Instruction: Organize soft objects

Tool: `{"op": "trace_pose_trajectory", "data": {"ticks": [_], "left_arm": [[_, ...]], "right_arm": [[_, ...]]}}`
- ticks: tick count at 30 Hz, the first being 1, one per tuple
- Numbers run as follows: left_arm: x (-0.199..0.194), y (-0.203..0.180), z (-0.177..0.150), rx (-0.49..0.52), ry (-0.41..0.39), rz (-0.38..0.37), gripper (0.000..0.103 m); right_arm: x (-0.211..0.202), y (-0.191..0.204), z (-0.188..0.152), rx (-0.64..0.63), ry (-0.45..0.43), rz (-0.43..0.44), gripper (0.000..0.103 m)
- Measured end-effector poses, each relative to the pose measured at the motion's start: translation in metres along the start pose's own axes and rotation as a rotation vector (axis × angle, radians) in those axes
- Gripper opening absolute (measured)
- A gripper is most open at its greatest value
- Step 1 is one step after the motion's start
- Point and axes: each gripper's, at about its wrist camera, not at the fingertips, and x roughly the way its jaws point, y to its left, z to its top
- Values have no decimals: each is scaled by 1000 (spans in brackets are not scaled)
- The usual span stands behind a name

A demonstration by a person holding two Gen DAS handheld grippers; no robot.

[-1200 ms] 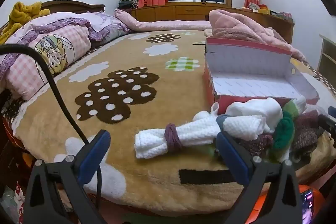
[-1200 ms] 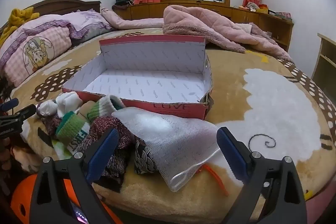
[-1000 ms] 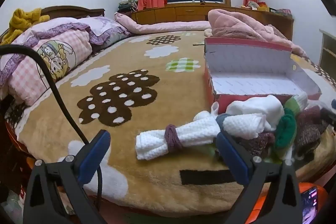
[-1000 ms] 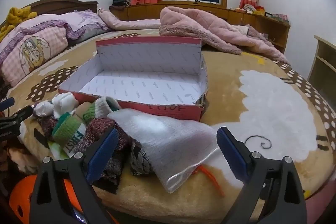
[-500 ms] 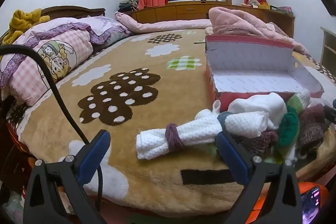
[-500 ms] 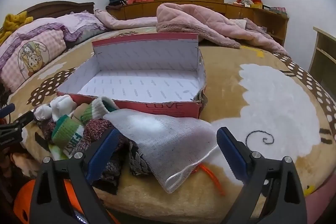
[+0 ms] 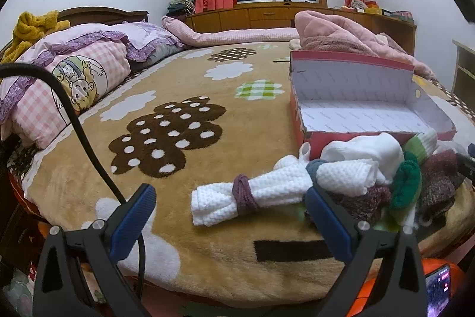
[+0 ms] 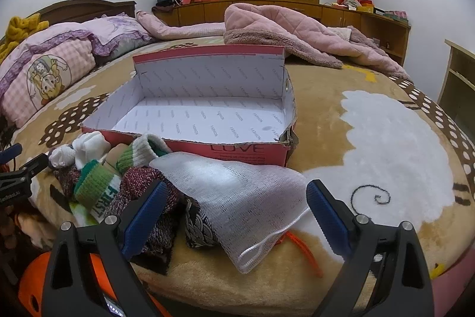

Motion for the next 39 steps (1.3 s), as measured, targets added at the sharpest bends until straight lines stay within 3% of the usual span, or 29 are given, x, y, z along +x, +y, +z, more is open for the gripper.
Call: {"op": "trace_pose_trajectory", "data": {"ticks": [39], "left_arm": [[-3,-5,0,-8,-4,-19,103]], "right_arm": [[0,8,-1,-21,5,13,97]]}}
